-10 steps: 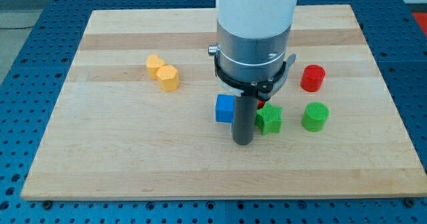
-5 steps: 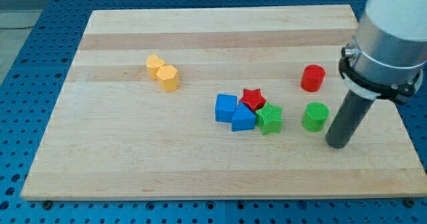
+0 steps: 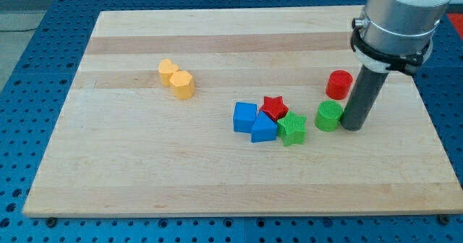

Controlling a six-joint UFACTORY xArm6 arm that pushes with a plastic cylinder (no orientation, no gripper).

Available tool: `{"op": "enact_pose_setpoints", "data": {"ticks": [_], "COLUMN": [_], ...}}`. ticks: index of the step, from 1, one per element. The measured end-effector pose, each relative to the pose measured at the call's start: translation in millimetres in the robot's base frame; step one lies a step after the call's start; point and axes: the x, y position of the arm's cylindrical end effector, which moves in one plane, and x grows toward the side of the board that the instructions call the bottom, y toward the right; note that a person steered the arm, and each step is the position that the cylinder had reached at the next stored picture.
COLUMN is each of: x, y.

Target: Move the blue triangle and green circle into the group of blocks

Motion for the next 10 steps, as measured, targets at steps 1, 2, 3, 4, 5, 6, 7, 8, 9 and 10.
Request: {"op": "enact_pose_setpoints", "data": {"ticks": [1, 2, 3, 4, 5, 6, 7, 8, 9, 10], "x": [-4.1, -12.7, -13.8, -13.8, -13.8, -13.8, -13.8, -13.8, -13.8, -14.1], "y": [-0.6, -1.5, -5.2, -13.8, -22.8, -27.2, -33.4, -36.7, -35.5, 16.0]}}
